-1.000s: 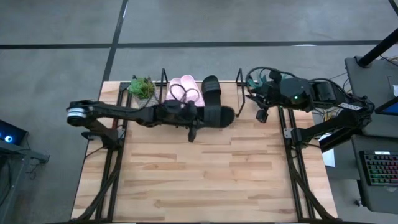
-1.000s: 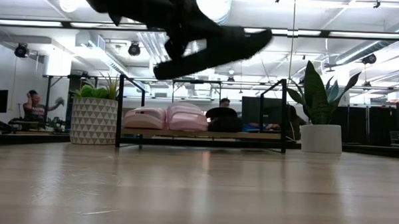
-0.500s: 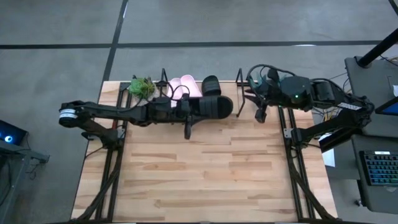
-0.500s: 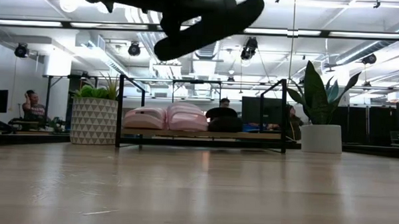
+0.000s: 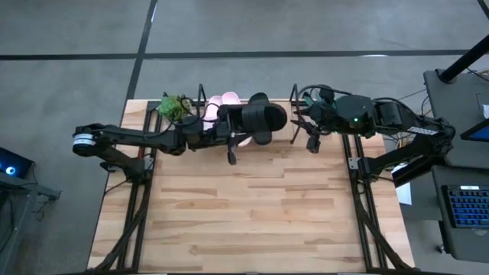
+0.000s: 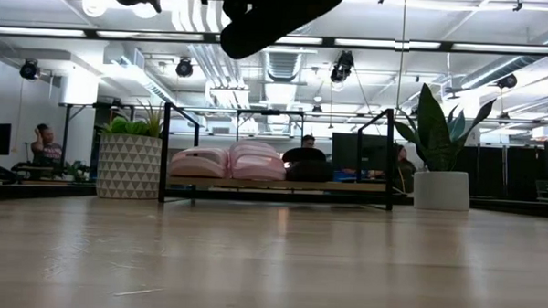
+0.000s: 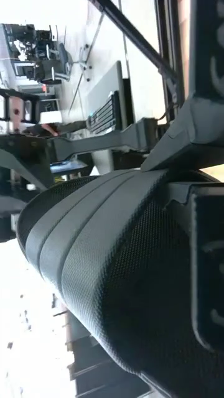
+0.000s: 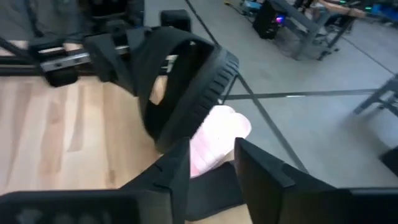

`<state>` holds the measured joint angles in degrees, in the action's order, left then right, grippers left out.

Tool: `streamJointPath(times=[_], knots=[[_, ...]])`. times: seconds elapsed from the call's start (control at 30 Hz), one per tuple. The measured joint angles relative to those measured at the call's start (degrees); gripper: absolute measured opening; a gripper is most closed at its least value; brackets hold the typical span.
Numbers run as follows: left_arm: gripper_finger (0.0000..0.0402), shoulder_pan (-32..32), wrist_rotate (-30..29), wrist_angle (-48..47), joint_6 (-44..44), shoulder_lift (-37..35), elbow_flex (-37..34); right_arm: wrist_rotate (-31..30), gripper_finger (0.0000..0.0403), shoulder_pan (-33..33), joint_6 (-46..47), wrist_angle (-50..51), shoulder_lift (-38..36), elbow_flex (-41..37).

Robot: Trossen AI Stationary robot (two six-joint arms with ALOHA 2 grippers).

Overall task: Pick and place slides into the shelf
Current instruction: Put the black slides on the shelf

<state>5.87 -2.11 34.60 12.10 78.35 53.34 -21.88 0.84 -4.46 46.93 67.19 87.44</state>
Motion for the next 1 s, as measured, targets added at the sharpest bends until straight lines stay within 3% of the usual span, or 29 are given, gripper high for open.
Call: streamJointPath(times=[0.23,0.4,0.6,1.0], knots=[[0.0000,0.0,-2.1,6.0,7.2,2.7,0.0,-2.1,0.0188,0.0,-1.1,-3.7,1.8,0.0],[0.0000,0.0,-6.2,9.1,8.4,4.1,0.0,-3.2,0.0221,-0.1,-2.7,-5.5,1.9,0.0],[0.0000,0.0,-9.0,10.6,11.1,4.1,0.0,-2.4,0.0232,0.0,-3.2,-5.8,2.0,0.0],[0.0000,-0.2,-3.9,14.3,11.2,5.2,0.0,-2.7,0.0232,-0.1,-8.2,-8.5,2.2,0.0]])
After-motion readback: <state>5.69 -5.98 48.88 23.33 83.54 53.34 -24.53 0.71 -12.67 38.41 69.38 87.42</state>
